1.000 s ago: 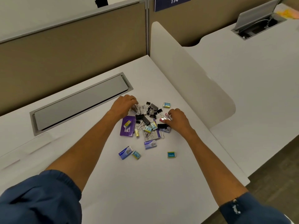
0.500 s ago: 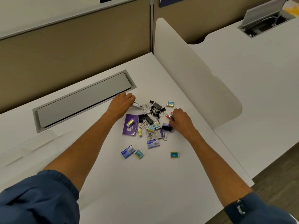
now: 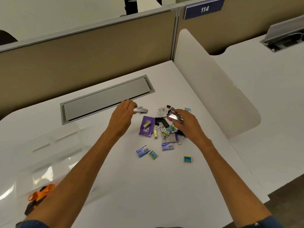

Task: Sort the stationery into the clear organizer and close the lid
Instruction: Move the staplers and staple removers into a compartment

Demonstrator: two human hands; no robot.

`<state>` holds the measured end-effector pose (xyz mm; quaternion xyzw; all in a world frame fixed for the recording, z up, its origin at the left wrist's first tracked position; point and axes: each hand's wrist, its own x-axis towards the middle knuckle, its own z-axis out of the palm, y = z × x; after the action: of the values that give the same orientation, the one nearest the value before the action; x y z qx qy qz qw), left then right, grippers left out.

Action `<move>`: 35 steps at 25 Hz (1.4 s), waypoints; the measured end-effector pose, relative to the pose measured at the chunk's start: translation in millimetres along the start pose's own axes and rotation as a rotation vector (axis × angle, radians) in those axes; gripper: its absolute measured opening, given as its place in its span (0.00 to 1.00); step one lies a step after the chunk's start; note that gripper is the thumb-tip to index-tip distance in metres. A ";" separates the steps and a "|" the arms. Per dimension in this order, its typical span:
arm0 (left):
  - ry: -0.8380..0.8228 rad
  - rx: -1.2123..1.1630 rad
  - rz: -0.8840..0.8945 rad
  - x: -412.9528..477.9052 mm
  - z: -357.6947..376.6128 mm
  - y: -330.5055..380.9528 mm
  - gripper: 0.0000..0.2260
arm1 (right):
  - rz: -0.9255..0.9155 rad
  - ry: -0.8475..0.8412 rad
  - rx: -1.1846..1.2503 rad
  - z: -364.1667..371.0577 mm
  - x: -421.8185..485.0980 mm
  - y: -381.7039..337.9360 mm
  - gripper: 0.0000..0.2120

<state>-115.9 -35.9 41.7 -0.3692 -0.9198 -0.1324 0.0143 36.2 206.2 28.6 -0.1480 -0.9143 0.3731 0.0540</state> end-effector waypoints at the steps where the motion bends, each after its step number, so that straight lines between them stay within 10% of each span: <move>1: 0.026 -0.015 -0.022 -20.1 -8.6 -3.0 0.12 | -0.032 -0.027 0.027 8.4 -2.3 -11.9 0.19; 14: 0.045 0.048 -0.413 -277.9 -59.5 -86.2 0.20 | -0.297 -0.376 0.178 129.2 -51.7 -154.6 0.17; 26: -0.133 0.234 -0.414 -293.6 -30.4 -95.9 0.21 | -0.321 -0.470 0.027 165.5 -91.8 -188.8 0.19; 35: 0.248 0.004 -0.470 -299.7 -54.0 -121.8 0.13 | -0.473 -0.518 -0.278 212.8 -104.0 -245.1 0.16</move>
<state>14.9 -336.4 28.2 -0.1262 -0.9718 -0.1745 0.0966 34.1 -134.1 48.6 0.1604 -0.9485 0.2477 -0.1150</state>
